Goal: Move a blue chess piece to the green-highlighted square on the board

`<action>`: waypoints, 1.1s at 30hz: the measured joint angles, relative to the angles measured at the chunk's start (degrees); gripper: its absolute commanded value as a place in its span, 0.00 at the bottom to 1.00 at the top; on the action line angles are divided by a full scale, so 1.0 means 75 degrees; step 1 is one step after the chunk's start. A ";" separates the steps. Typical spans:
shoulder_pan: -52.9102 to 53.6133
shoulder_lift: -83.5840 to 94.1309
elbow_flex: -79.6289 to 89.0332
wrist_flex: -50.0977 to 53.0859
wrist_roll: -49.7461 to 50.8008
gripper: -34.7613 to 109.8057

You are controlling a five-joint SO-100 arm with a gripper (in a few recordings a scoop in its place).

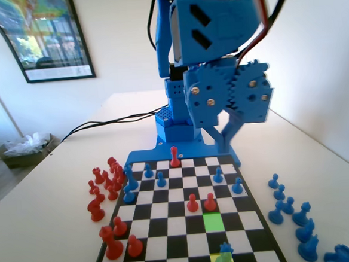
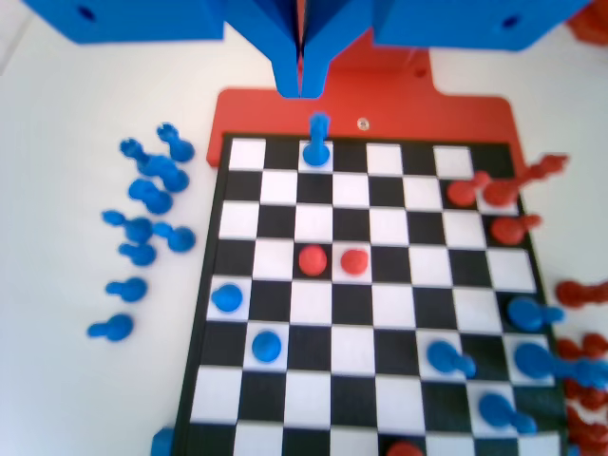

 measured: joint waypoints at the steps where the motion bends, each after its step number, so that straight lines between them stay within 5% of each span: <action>1: 0.0012 -0.0094 -0.0117 0.0059 0.0000 0.25; 17: 0.0434 -0.2555 -0.2637 0.0434 -0.0270 0.27; 33: 0.0445 -0.2988 -0.2801 -0.0316 -0.0082 0.36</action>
